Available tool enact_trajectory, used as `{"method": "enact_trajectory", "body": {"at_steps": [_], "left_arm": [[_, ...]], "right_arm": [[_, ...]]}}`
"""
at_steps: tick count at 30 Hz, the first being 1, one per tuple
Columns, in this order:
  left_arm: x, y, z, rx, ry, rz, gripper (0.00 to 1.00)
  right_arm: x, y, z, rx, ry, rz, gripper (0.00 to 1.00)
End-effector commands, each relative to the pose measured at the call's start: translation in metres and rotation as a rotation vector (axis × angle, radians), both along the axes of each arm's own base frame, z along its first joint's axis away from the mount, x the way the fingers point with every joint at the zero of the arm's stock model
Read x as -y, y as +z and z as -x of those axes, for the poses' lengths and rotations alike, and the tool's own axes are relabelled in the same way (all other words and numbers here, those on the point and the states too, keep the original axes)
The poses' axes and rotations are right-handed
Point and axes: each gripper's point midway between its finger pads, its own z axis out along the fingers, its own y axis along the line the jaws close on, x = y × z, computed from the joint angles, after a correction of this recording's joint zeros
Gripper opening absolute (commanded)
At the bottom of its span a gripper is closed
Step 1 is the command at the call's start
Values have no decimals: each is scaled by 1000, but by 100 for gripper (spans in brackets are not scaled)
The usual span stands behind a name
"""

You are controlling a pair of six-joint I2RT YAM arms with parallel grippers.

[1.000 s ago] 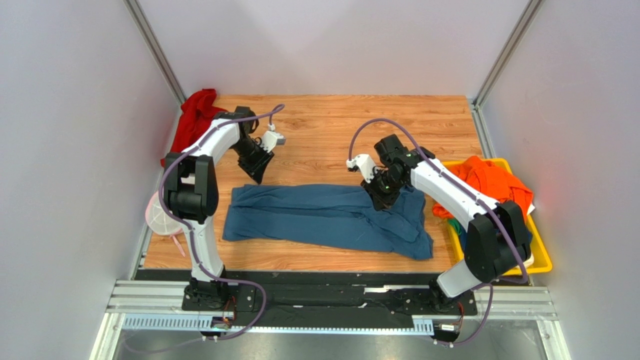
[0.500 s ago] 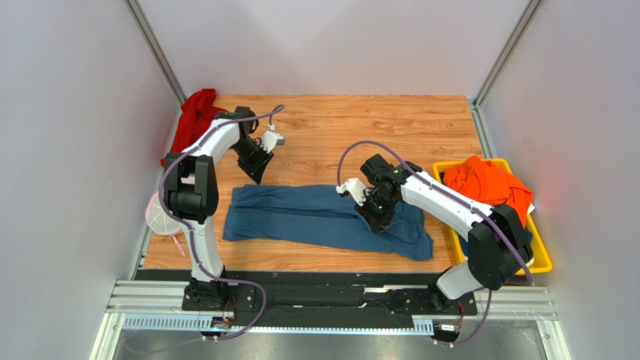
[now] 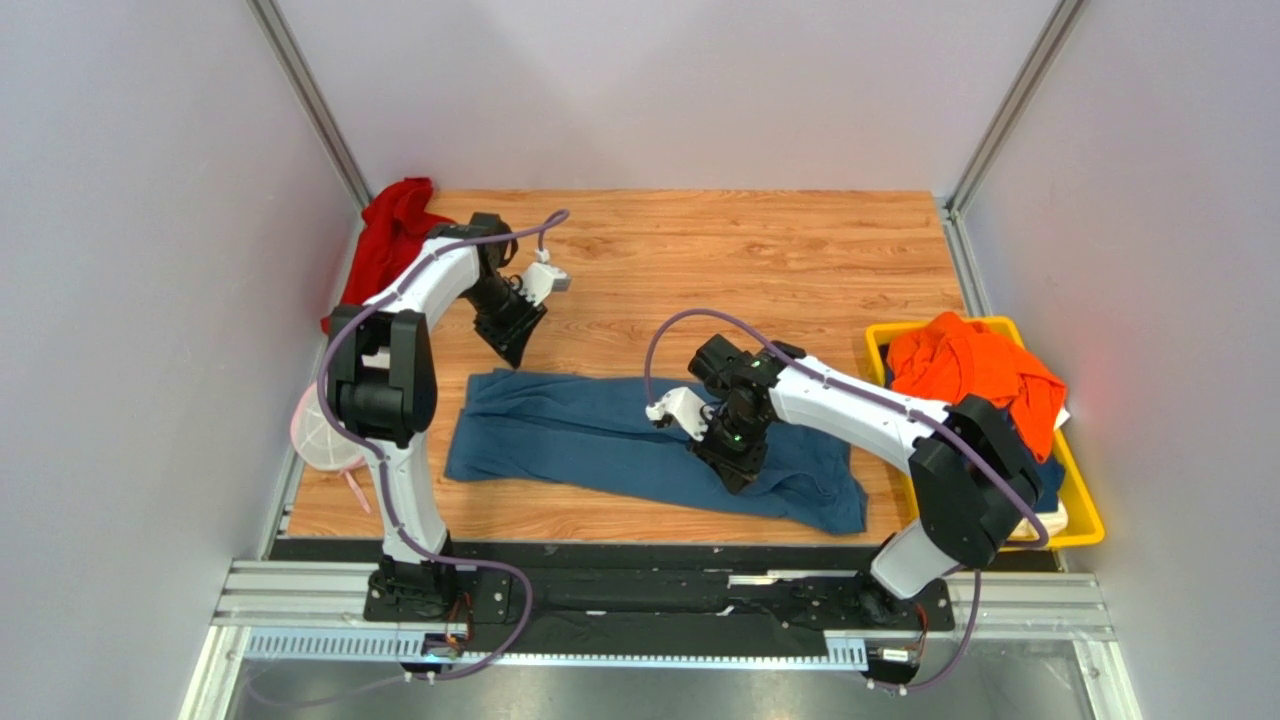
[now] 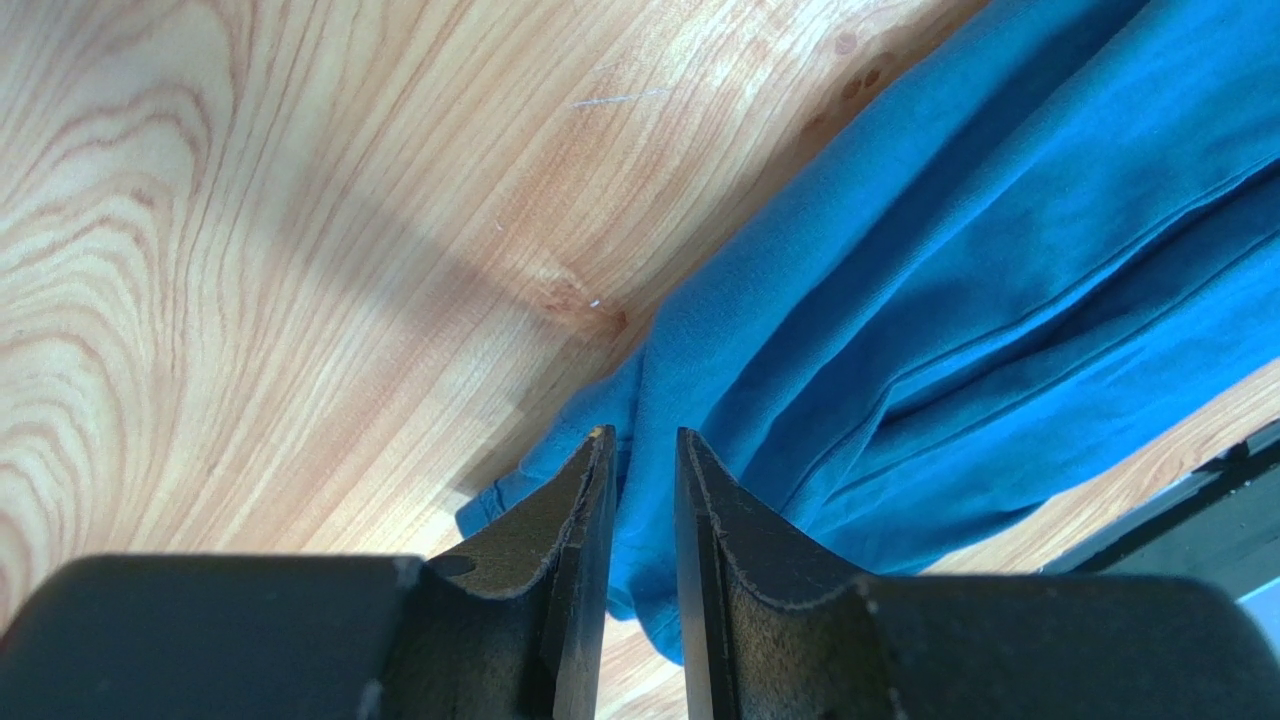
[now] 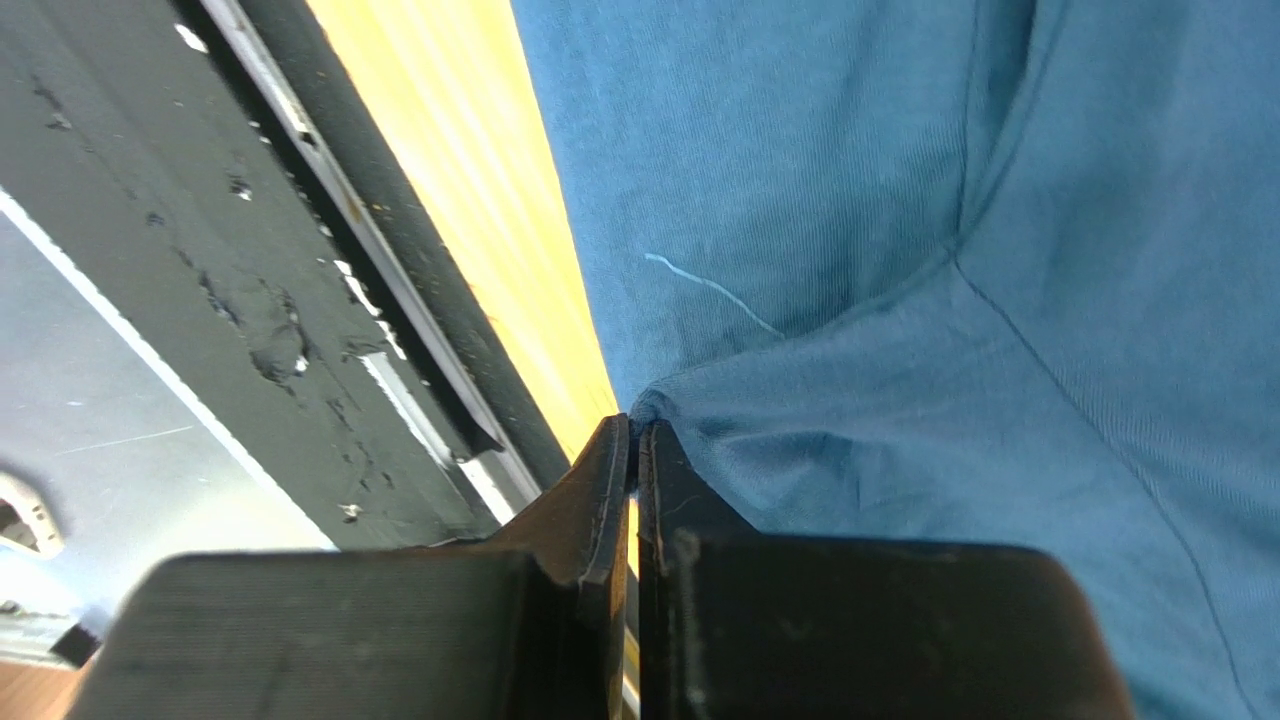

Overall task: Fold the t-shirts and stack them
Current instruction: Fold the other side of the tshirt into a rectangle

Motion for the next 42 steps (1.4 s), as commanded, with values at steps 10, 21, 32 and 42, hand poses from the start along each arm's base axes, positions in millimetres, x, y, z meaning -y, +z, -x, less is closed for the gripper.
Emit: {"method": "enact_trajectory", "body": {"at_steps": [10, 21, 32, 42], "left_arm": [[-1, -1, 2, 12, -38, -10, 29], [-1, -9, 2, 4, -33, -11, 29], [-1, -8, 4, 24, -29, -6, 29], [-5, -13, 9, 27, -35, -25, 29]], "right_arm": [[-34, -6, 16, -55, 47, -65, 48], [-19, 33, -26, 246, 4, -47, 61], [32, 41, -92, 493, -227, 17, 63], [80, 29, -130, 466, -373, 34, 62]]}}
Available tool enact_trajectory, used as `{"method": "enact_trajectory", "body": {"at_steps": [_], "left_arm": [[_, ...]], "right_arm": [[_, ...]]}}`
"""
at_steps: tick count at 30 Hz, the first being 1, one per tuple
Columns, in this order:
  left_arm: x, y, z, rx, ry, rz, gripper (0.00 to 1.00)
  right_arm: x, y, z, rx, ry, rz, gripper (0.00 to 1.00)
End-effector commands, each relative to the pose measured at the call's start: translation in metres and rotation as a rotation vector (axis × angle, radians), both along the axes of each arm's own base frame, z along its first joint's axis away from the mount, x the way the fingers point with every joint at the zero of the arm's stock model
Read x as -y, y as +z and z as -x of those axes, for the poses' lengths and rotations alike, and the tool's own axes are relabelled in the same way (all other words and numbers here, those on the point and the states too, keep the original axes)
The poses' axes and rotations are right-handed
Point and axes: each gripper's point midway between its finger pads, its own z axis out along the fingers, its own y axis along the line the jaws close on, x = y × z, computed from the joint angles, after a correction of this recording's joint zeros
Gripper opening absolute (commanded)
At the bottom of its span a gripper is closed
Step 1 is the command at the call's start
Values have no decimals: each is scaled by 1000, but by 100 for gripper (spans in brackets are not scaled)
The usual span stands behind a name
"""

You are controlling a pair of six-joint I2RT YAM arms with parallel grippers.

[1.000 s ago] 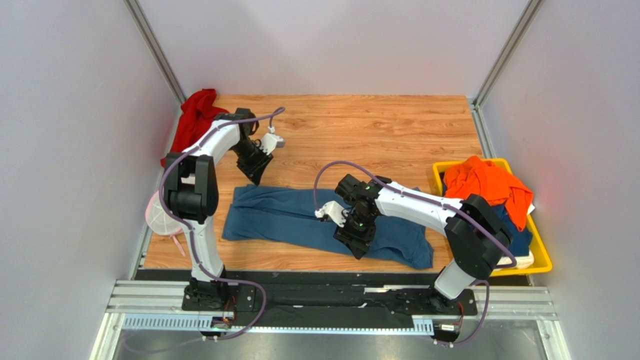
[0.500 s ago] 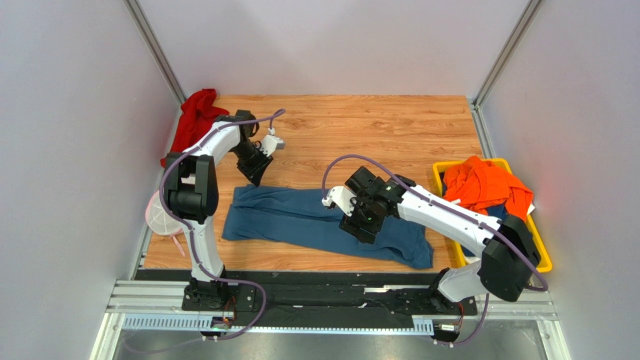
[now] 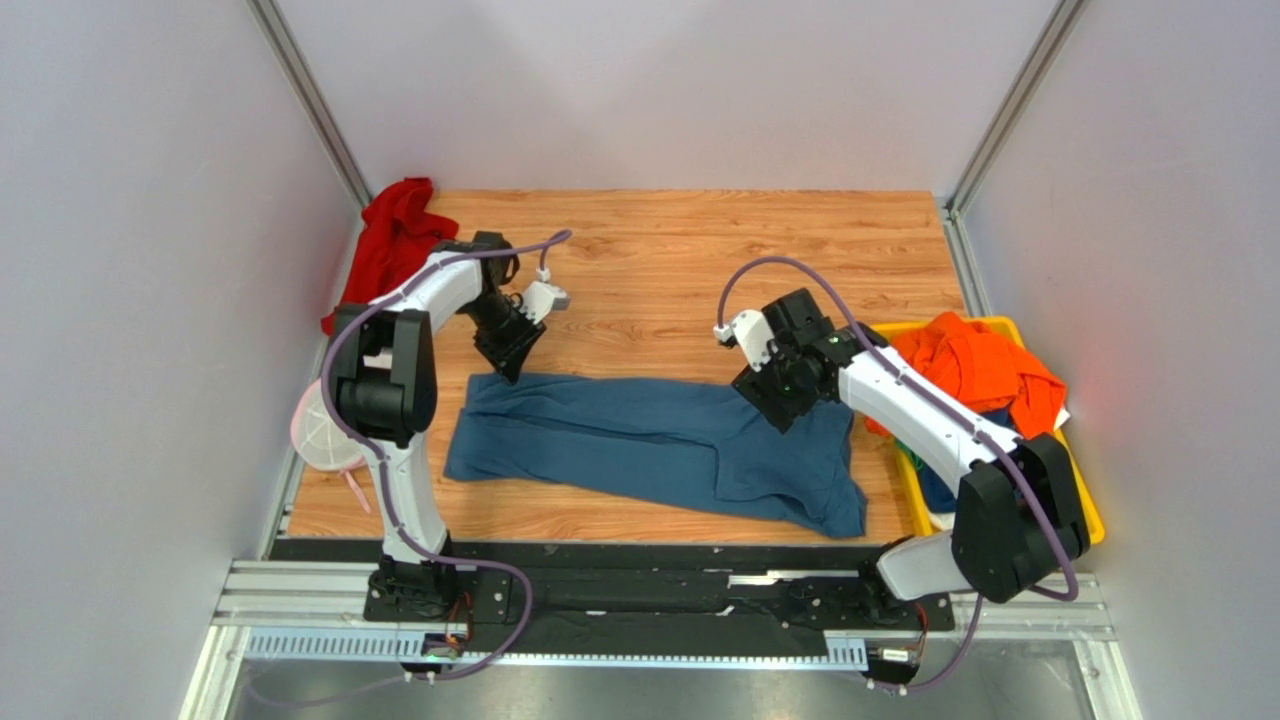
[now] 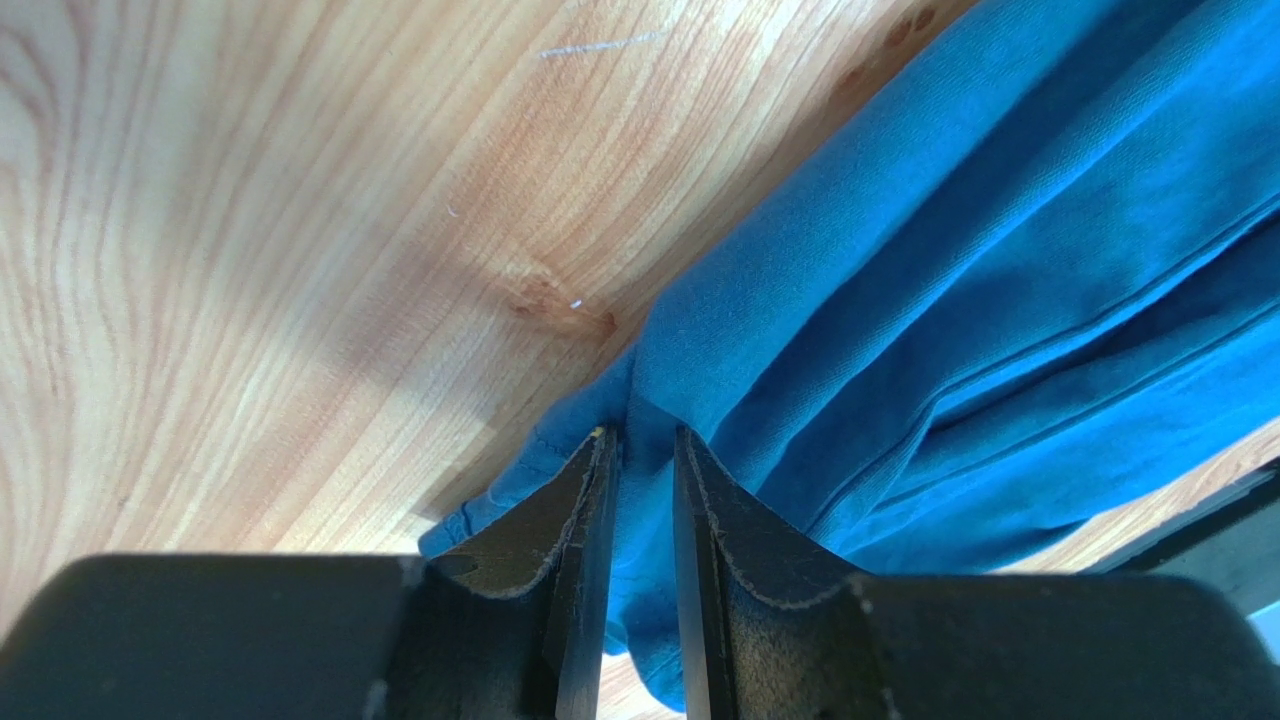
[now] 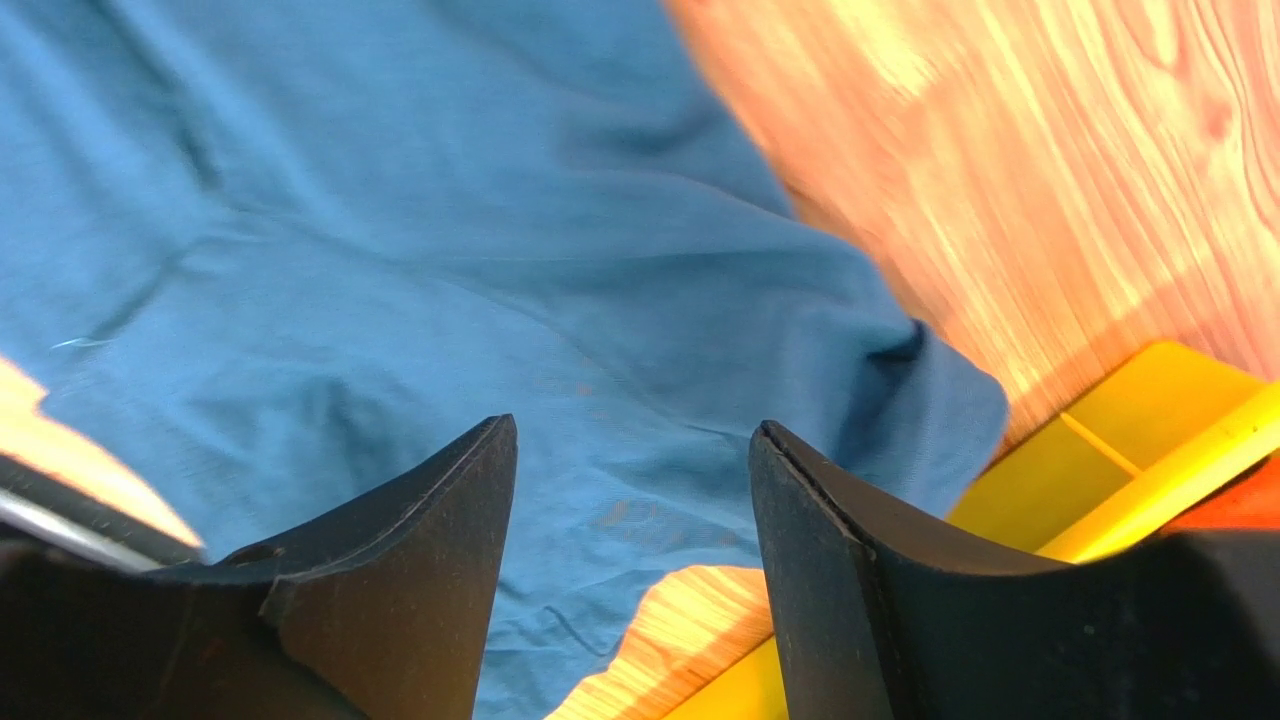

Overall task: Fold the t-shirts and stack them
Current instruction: Fold the other side of the tshirt into a rectangle

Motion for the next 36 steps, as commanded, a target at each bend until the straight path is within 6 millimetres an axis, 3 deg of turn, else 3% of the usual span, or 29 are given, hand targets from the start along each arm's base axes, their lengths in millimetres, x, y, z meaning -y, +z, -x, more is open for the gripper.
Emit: {"method": "enact_trajectory", "body": {"at_steps": [1, 9, 17, 25, 31, 36], "left_arm": [[2, 12, -6, 58, -23, 7, 29], [2, 12, -6, 57, -26, 4, 29], [-2, 7, 0, 47, -31, -11, 29], [-6, 1, 8, 44, -32, -28, 29], [-11, -4, 5, 58, -24, -57, 28], [-8, 9, -4, 104, -18, -45, 28]], "right_arm": [[10, -3, -19, 25, -11, -17, 62], [42, -22, -29, -8, -69, 1, 62], [73, -63, -26, -105, -125, 15, 62], [89, -96, -30, -188, -162, 25, 61], [91, -100, -36, -194, -177, 22, 61], [88, -89, -43, -178, -182, 5, 62]]}}
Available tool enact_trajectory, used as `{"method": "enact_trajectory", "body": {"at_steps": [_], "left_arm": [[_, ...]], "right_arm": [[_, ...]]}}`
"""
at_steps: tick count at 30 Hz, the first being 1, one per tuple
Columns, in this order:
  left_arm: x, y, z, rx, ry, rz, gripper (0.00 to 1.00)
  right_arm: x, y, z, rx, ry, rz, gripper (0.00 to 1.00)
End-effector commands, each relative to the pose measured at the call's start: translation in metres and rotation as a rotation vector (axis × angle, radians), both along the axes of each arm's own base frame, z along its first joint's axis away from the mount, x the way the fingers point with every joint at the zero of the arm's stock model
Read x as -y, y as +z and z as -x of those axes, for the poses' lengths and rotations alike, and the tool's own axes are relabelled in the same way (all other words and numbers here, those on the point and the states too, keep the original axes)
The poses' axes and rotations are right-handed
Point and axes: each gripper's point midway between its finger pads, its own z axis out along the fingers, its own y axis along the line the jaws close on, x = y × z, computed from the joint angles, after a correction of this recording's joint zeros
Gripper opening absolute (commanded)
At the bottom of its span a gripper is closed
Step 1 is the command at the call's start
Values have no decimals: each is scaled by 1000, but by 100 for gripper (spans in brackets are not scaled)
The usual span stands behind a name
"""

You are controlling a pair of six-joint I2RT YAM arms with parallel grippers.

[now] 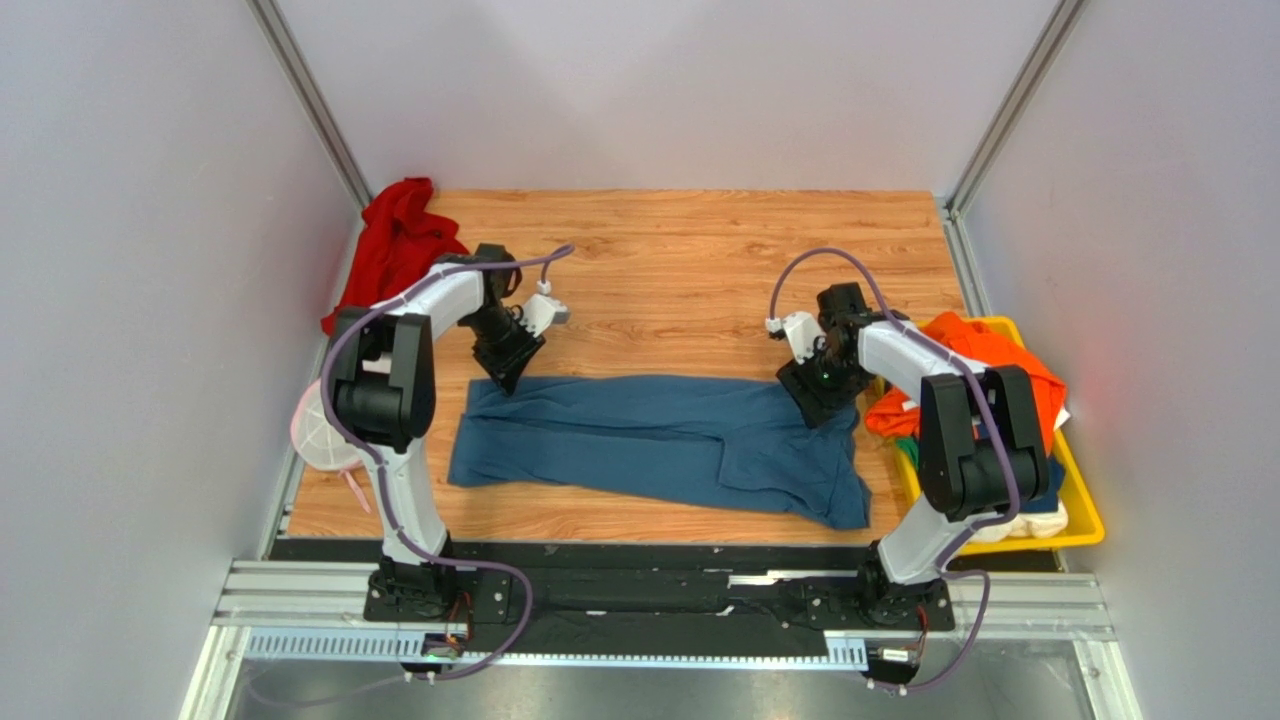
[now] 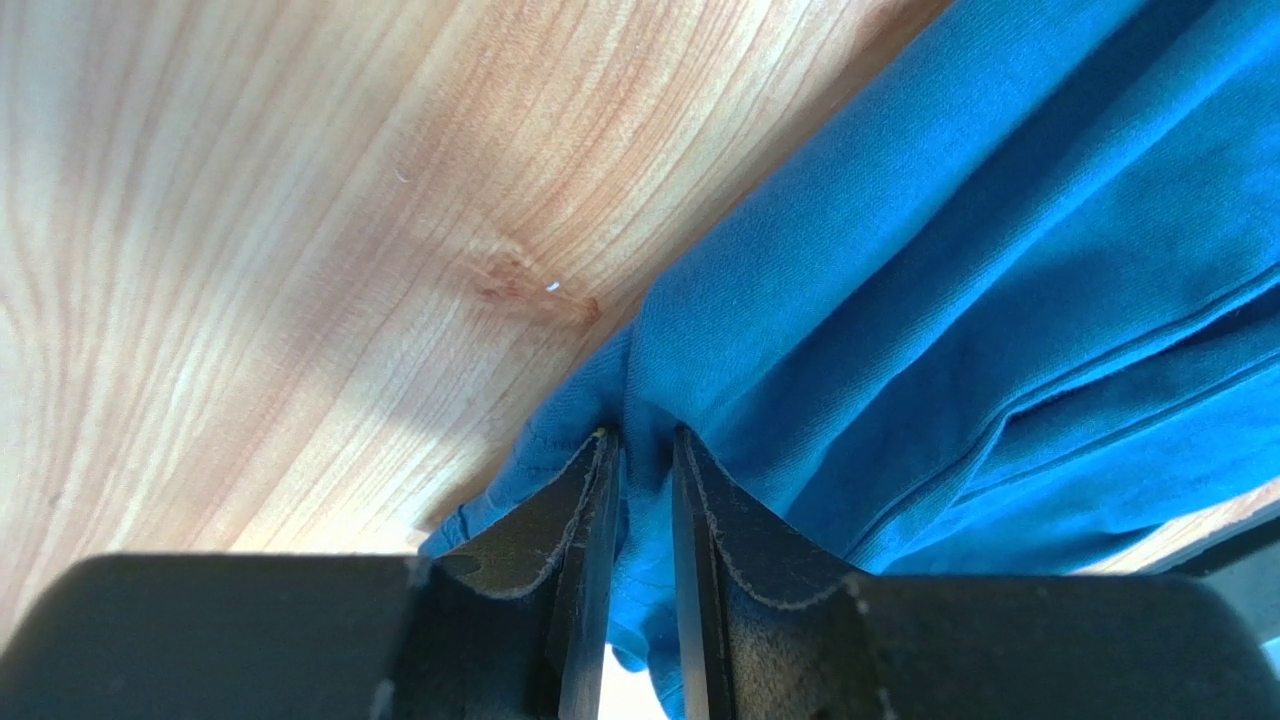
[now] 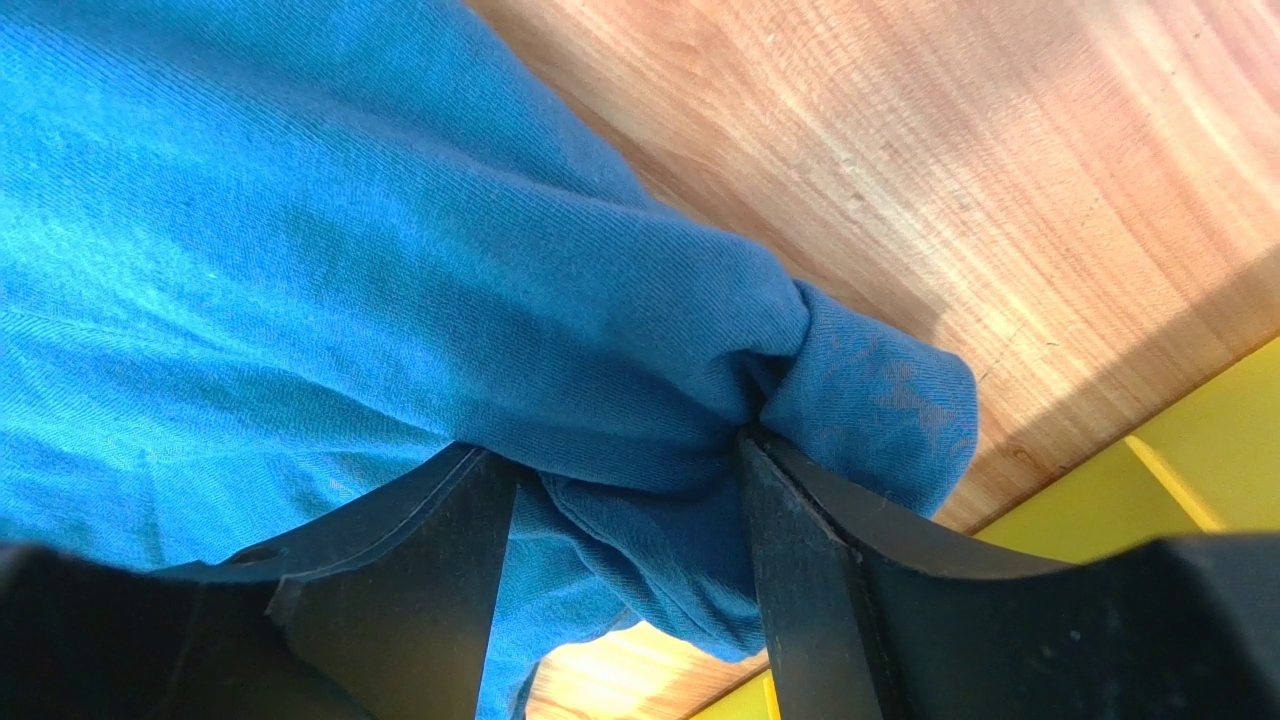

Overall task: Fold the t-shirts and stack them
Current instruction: Fold the other side of the tshirt into a rectangle

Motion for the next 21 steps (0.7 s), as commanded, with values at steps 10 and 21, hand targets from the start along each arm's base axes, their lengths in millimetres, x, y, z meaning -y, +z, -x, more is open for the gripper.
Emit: {"method": "enact_trajectory", "body": {"at_steps": [10, 21], "left_arm": [[-20, 8, -41, 139, -20, -126, 28], [-46, -5, -72, 205, -21, -284, 26]], "right_arm": [[7, -4, -22, 45, 22, 28, 62], [9, 6, -24, 73, 28, 36, 62]]}}
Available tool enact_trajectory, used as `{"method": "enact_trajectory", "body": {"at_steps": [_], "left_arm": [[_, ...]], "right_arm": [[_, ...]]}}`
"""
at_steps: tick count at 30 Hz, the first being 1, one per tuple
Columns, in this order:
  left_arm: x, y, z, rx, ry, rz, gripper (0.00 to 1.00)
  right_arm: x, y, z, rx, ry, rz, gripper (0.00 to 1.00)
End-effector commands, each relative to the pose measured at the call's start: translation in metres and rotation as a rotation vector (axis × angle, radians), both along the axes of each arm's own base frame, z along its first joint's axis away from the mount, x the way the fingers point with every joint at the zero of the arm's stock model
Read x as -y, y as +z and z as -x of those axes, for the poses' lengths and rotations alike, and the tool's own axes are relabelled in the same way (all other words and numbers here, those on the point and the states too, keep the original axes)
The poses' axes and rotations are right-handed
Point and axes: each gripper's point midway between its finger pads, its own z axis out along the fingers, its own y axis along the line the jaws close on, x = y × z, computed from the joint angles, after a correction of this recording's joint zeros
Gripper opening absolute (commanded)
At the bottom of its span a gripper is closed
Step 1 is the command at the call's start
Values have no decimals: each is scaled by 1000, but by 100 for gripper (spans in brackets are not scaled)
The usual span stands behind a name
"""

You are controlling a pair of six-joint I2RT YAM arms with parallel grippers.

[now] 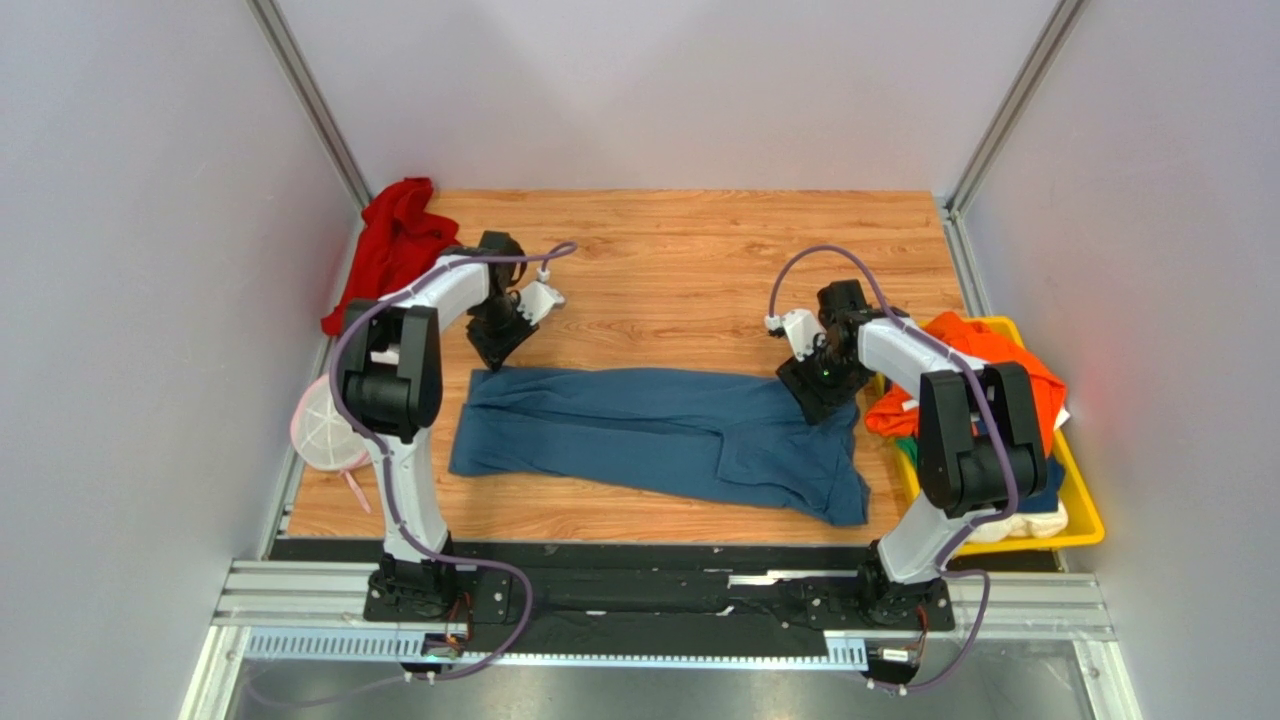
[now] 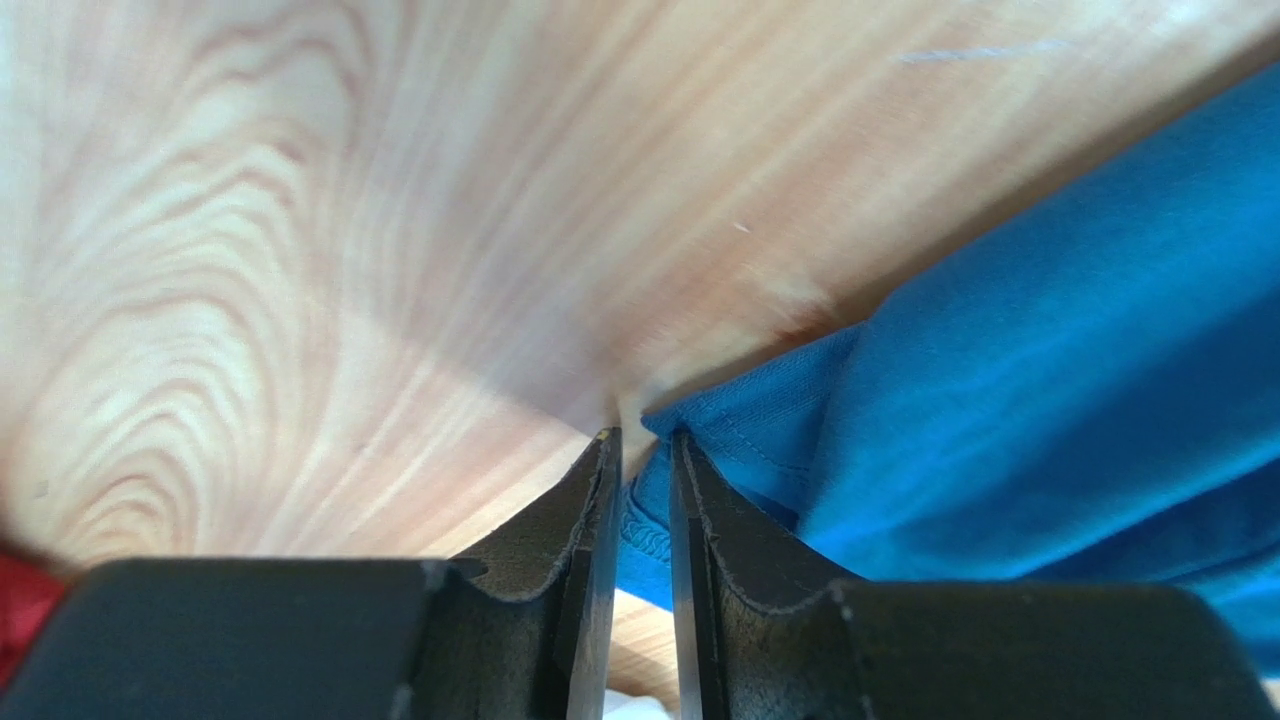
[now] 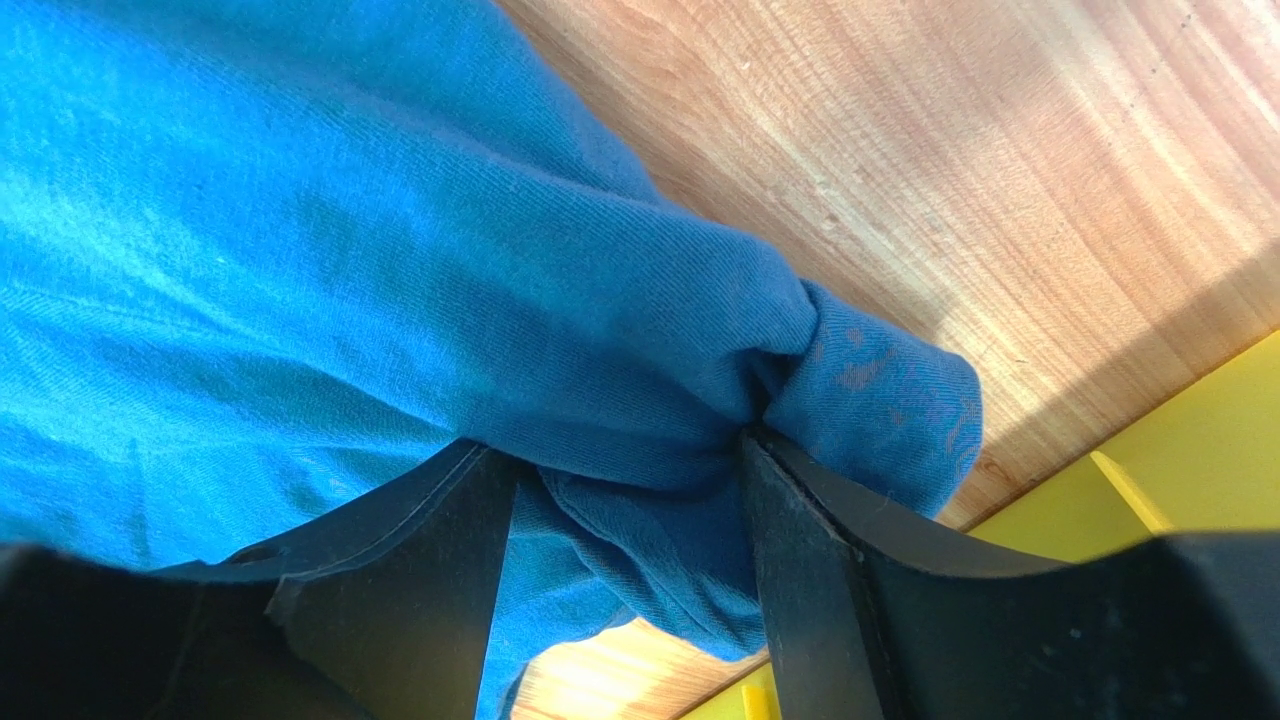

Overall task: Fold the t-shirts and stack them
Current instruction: Fold the other side of the tshirt into a rectangle

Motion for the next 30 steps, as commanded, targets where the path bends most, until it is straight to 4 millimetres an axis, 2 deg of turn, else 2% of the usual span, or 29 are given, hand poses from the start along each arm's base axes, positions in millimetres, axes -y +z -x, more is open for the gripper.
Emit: {"method": "enact_trajectory", "body": {"at_steps": [1, 10, 13, 18, 20, 23, 25, 29, 30], "left_arm": [[-13, -1, -31, 93, -9, -82, 26], [-25, 3, -53, 183, 43, -154, 24], [-23, 17, -58, 223, 53, -139, 24], [-14, 61, -72, 319, 78, -80, 24], [-9, 77, -70, 339, 77, -45, 24], [6, 98, -62, 341, 69, 42, 25], [16, 110, -49, 323, 57, 94, 25], [49, 111, -17, 230, -27, 228, 27], [55, 105, -6, 193, -44, 244, 27]], "right_arm": [[8, 7, -18, 69, 11, 31, 62], [7, 17, -21, 92, 16, 26, 62], [5, 18, -20, 90, 17, 16, 62], [3, 15, -15, 73, 16, 5, 62], [3, 15, -15, 74, 13, 0, 62], [3, 14, -15, 74, 14, 0, 62], [2, 14, -15, 75, 16, -3, 62], [0, 13, -14, 67, 10, -12, 62], [-1, 14, -15, 71, 10, -14, 62]]}}
